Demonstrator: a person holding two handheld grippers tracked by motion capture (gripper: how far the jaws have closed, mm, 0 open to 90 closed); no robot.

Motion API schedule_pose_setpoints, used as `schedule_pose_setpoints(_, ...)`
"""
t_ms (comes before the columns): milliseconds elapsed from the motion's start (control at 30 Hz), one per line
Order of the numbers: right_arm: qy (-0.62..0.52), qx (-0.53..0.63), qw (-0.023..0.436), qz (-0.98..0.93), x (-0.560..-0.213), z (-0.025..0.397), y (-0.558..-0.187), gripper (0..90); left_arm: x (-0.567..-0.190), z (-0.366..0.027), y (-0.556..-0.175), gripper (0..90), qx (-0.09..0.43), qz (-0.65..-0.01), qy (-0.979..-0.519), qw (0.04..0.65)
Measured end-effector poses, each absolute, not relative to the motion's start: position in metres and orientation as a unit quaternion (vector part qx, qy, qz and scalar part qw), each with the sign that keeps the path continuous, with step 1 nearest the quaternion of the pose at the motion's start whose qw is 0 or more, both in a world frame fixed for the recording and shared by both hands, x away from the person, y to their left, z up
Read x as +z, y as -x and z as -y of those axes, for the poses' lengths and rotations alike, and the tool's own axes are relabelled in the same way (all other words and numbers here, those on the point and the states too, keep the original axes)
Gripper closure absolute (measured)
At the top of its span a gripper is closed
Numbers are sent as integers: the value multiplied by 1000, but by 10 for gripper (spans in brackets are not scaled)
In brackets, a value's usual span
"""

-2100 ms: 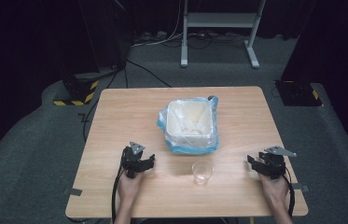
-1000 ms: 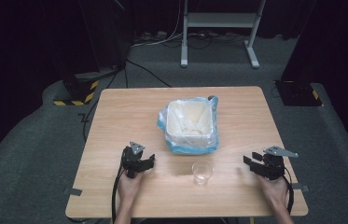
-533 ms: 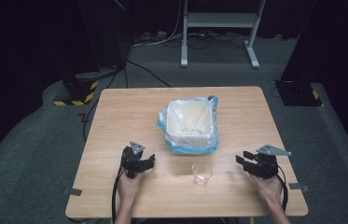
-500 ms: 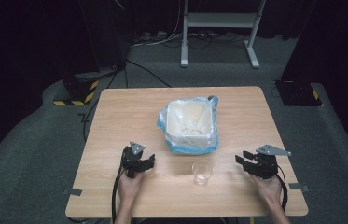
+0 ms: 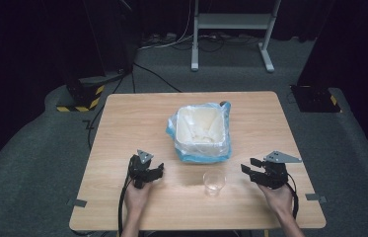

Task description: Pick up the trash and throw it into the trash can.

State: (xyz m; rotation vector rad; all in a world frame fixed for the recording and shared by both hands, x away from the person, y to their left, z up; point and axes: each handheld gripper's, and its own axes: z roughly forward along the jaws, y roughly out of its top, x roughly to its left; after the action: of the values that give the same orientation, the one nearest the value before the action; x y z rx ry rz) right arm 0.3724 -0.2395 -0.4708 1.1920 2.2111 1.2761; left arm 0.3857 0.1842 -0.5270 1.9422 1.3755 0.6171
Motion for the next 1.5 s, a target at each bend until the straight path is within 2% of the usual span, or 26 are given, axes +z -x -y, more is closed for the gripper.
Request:
schedule_pose_setpoints(367, -393, 456, 155, -783, -461, 221, -371, 476, -527, -184, -386, 308, 237, -527, -744, 335)
schedule_pose_setpoints(1100, -342, 485, 109, -797, -442, 189, -367, 507, -527, -184, -386, 308, 237, -527, -744, 335)
schedule_pose_setpoints(1333, -327, 485, 93, -806, -441, 177, -367, 536, -527, -184, -386, 308, 237, -527, -744, 335)
schedule_pose_setpoints(1500, -317, 481, 85, -813, -444, 171, -367, 613, -527, -184, -386, 308, 237, -527, -744, 335)
